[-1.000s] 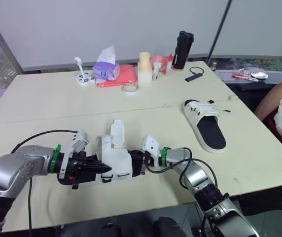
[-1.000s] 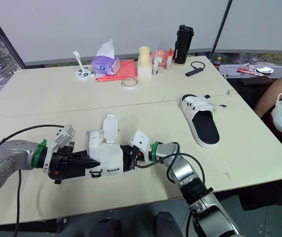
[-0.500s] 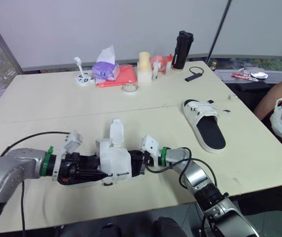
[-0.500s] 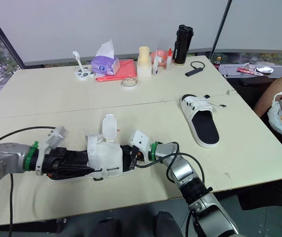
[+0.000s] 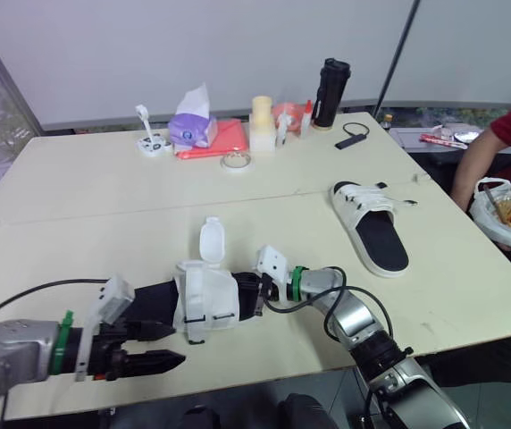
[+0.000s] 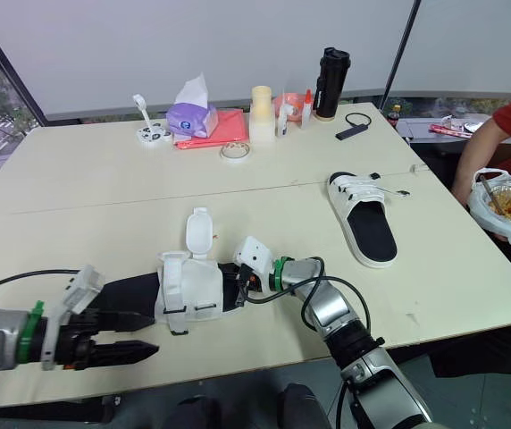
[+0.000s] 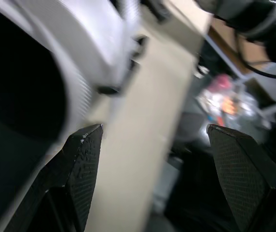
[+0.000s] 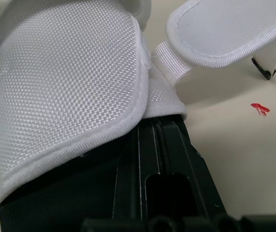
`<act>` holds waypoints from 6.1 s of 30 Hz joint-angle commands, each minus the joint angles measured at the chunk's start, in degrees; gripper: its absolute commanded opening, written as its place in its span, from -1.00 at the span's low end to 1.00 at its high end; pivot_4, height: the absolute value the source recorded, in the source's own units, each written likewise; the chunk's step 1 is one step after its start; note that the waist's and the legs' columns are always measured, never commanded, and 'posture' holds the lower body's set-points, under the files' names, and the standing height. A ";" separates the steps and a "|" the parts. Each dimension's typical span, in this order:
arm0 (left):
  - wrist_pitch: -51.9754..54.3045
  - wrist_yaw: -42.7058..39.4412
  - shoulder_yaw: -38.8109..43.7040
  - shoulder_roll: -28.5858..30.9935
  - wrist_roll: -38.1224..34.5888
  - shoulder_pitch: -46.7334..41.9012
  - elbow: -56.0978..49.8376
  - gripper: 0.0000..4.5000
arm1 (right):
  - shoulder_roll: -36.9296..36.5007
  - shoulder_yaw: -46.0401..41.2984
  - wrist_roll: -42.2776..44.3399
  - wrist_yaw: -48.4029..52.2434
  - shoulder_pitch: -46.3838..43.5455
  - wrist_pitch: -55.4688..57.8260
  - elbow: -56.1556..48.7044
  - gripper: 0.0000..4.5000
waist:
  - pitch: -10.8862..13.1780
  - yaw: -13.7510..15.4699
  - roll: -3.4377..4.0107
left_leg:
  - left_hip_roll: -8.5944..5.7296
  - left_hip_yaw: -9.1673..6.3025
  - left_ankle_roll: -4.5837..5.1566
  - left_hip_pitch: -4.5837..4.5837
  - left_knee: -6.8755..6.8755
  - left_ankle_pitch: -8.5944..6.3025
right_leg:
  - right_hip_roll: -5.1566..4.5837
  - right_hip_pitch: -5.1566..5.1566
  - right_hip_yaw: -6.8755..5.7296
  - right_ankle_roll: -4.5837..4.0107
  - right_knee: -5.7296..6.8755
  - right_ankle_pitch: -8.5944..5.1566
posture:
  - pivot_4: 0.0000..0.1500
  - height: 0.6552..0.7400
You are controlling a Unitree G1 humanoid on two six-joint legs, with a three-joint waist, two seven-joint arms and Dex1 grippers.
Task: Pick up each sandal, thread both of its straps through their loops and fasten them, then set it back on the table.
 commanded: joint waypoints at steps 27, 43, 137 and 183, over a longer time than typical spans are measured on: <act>1.56 1.32 -7.20 -3.67 -1.75 -3.74 1.01 -0.99 | -0.96 1.54 -3.21 -1.74 2.96 3.09 2.26 -1.00 | 0.00 0.34 0.02 | 0.02 -0.01 0.00 0.15 -0.14 0.00 | 0.00 0.17 -0.05 -0.01 -0.19 -0.02 | 1.00 1.00; 6.33 1.82 2.20 2.27 -25.48 2.57 -8.15 -0.99 | -0.96 1.62 -3.53 -1.65 2.17 2.43 3.77 -1.00 | 0.00 -0.02 0.01 | 0.22 0.00 0.00 0.19 -0.63 -0.01 | -0.05 0.16 -0.05 -0.04 -0.64 -0.02 | 1.00 1.00; 6.52 21.82 12.01 -16.21 -21.50 -18.19 21.58 -0.97 | -1.70 2.53 -4.99 -1.93 4.57 2.71 2.46 -1.00 | -0.39 1.46 -0.52 | -0.04 -0.11 -0.48 0.22 -0.89 0.25 | -0.32 0.31 -0.19 0.04 -0.85 0.01 | 1.00 1.00; -3.91 -9.33 -13.26 -11.56 5.68 -47.04 46.66 0.23 | -1.53 2.80 -5.13 -3.58 5.47 3.14 2.06 -1.00 | -0.36 1.43 -0.50 | -0.13 -0.08 -0.52 0.18 -0.88 0.29 | 0.01 0.30 -0.31 0.23 -0.82 0.10 | 1.00 1.00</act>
